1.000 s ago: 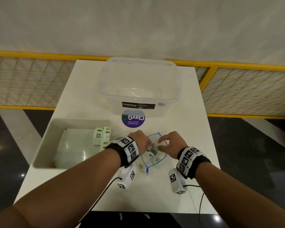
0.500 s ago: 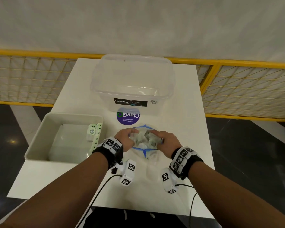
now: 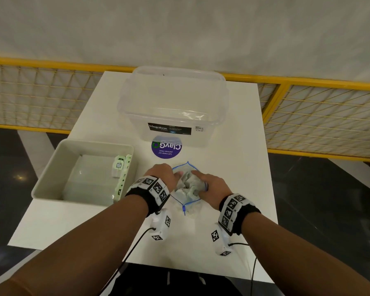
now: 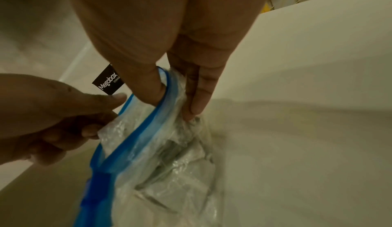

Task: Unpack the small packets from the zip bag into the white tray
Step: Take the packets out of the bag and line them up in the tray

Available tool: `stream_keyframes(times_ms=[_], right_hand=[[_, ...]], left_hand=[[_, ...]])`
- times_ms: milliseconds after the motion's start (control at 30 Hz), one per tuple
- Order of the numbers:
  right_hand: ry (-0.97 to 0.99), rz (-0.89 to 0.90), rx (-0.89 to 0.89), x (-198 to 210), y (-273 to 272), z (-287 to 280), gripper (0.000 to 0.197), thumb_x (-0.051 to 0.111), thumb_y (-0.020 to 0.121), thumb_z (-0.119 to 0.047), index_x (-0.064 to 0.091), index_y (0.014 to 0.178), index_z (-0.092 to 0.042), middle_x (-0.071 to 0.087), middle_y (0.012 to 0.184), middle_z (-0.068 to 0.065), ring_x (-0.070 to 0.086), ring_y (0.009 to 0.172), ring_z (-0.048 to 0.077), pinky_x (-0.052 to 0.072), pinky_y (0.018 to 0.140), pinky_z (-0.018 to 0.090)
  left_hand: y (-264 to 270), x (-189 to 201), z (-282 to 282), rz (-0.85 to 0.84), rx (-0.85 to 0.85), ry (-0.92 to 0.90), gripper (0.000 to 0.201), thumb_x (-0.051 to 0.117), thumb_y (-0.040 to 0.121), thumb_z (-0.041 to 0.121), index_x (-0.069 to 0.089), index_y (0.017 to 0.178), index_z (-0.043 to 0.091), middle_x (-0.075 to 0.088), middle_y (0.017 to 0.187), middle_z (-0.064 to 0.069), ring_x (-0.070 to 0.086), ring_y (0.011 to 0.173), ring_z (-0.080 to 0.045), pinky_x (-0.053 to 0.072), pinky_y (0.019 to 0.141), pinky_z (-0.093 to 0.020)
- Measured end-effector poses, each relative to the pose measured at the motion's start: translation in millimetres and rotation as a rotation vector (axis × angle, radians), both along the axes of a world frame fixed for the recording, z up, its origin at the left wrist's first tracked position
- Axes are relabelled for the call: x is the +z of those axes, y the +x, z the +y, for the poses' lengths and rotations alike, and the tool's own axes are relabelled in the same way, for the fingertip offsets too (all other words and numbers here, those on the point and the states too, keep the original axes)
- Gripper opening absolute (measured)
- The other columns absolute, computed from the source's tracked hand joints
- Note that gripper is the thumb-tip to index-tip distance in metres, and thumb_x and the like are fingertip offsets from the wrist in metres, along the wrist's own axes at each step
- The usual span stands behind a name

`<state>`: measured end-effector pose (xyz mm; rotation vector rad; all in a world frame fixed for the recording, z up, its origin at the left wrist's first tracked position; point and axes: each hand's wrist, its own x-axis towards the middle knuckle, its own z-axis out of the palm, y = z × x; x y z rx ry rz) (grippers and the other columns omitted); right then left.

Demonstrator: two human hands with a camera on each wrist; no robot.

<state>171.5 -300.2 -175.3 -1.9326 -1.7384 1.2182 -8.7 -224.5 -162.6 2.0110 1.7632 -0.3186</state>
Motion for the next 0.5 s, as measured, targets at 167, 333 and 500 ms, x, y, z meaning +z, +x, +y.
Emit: stream_keyframes(times_ms=[167, 333, 500], right_hand=[[0.026, 0.003, 0.026, 5, 0, 0, 0.066, 0.065, 0.086, -0.022, 0.039, 0.145, -0.034, 0.055, 0.14, 0.002, 0.052, 0.125, 0.023, 0.041, 0.105, 0.03], [0.135, -0.02, -0.051, 9, 2, 4, 0.041, 0.064, 0.089, -0.033, 0.059, 0.13, -0.033, 0.046, 0.145, 0.002, 0.044, 0.133, 0.021, 0.033, 0.11, 0.029], [0.219, -0.17, -0.069, 15, -1, 10, 0.044, 0.066, 0.084, -0.047, 0.06, 0.126, -0.035, 0.041, 0.146, -0.003, 0.036, 0.129, 0.027, 0.032, 0.108, 0.036]], left_hand=[[5, 8, -8, 0.012, -0.025, 0.021, 0.046, 0.057, 0.081, 0.058, 0.048, 0.061, 0.018, 0.062, 0.07, -0.002, 0.055, 0.063, -0.022, 0.043, 0.059, -0.027], [-7, 23, -5, -0.132, 0.024, 0.009, 0.023, 0.062, 0.081, 0.037, 0.075, 0.083, 0.018, 0.069, 0.08, 0.001, 0.065, 0.081, -0.022, 0.048, 0.068, -0.026], [-12, 43, -6, -0.351, 0.05, 0.091, 0.022, 0.065, 0.087, 0.04, 0.073, 0.095, 0.021, 0.067, 0.09, 0.006, 0.057, 0.086, -0.013, 0.041, 0.078, -0.022]])
